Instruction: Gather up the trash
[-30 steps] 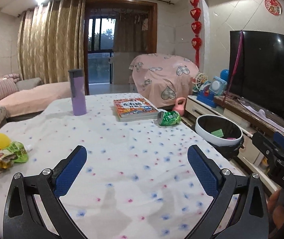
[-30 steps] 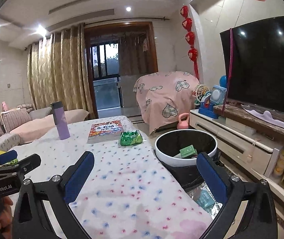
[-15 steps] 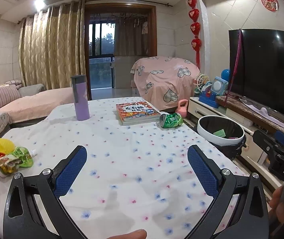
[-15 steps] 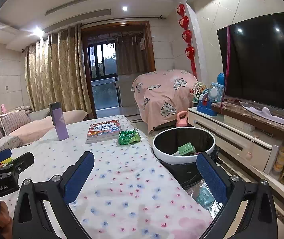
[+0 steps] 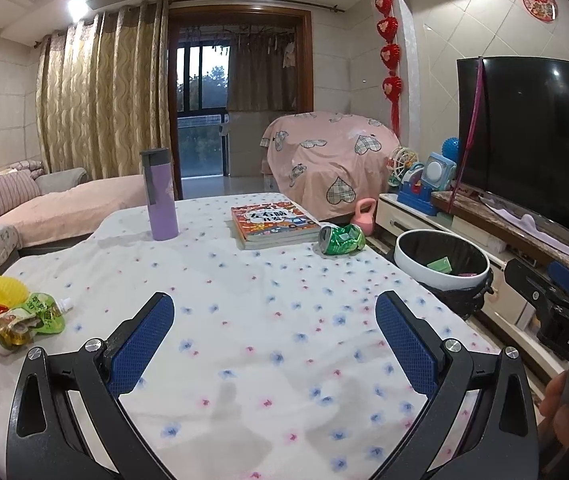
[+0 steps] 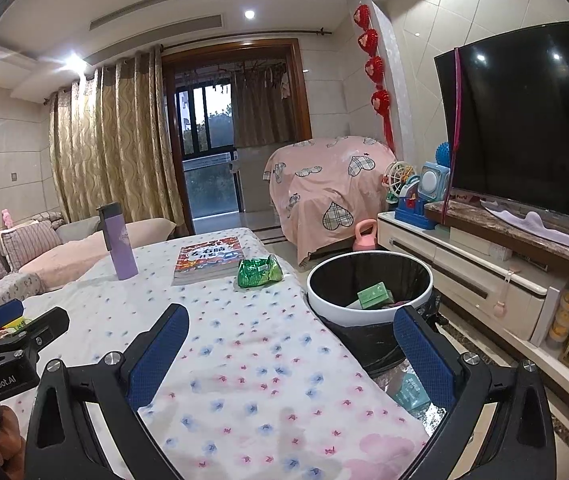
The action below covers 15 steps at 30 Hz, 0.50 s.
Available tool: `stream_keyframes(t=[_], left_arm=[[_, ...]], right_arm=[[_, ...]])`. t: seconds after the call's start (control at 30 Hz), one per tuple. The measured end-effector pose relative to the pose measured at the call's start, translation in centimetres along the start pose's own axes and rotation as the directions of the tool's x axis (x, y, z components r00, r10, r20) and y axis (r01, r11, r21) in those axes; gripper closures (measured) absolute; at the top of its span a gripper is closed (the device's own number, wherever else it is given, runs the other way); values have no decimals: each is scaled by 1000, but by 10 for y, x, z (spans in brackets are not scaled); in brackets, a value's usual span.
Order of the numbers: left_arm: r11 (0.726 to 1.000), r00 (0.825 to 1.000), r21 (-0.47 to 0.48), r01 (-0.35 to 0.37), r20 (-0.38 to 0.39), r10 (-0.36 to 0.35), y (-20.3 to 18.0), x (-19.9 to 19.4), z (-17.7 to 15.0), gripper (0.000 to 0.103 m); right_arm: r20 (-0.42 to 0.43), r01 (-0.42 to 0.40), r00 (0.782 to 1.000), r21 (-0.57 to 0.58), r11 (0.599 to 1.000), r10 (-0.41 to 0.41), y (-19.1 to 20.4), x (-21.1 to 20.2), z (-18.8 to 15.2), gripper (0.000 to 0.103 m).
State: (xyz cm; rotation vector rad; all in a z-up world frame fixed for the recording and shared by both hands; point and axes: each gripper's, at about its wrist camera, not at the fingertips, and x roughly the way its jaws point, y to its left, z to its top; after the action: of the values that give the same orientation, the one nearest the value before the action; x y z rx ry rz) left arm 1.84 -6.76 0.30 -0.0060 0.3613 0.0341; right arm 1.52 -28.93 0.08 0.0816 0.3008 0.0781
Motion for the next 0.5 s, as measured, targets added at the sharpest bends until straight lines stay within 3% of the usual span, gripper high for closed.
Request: stream_keyframes(t=[0.5], left_arm=[[1000,1000,-3,2,2,-2,4,-1,-1,0]], right_arm=[[0,-2,1000,-5,1000,2,4,0,-1,0]])
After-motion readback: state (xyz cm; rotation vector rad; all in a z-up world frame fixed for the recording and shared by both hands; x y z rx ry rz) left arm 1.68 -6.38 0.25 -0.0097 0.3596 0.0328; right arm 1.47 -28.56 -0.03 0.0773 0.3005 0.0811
